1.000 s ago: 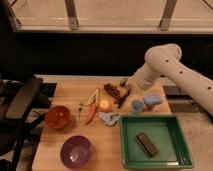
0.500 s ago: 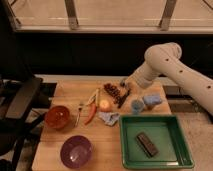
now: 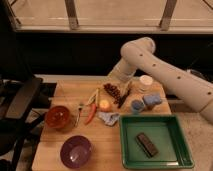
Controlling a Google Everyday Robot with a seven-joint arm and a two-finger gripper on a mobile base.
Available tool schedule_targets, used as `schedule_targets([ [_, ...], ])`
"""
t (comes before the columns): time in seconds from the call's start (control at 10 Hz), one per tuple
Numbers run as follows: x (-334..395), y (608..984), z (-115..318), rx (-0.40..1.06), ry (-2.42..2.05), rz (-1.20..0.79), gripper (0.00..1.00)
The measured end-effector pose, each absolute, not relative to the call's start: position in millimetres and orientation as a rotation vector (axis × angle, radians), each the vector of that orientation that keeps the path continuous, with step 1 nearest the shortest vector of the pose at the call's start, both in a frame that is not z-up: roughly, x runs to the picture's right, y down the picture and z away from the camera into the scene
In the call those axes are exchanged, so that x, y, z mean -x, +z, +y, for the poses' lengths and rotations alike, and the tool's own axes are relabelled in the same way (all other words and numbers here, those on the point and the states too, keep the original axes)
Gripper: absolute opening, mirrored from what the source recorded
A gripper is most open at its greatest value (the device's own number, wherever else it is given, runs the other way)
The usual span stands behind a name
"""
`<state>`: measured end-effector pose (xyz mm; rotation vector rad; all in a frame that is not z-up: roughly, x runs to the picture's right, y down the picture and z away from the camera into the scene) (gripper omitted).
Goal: Place banana in purple bowl
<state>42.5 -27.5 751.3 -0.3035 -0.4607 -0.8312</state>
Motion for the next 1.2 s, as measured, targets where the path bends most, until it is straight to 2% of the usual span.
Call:
schedule_targets([
  [0.5,17,801,-20,0.313,-0.956,-0.575,0.65],
  [1.0,14,803,-20,0.326,-0.973,-0.565,0.65],
  [1.2,27,820,-15,0.336,-1.039,-0.548,0.65],
])
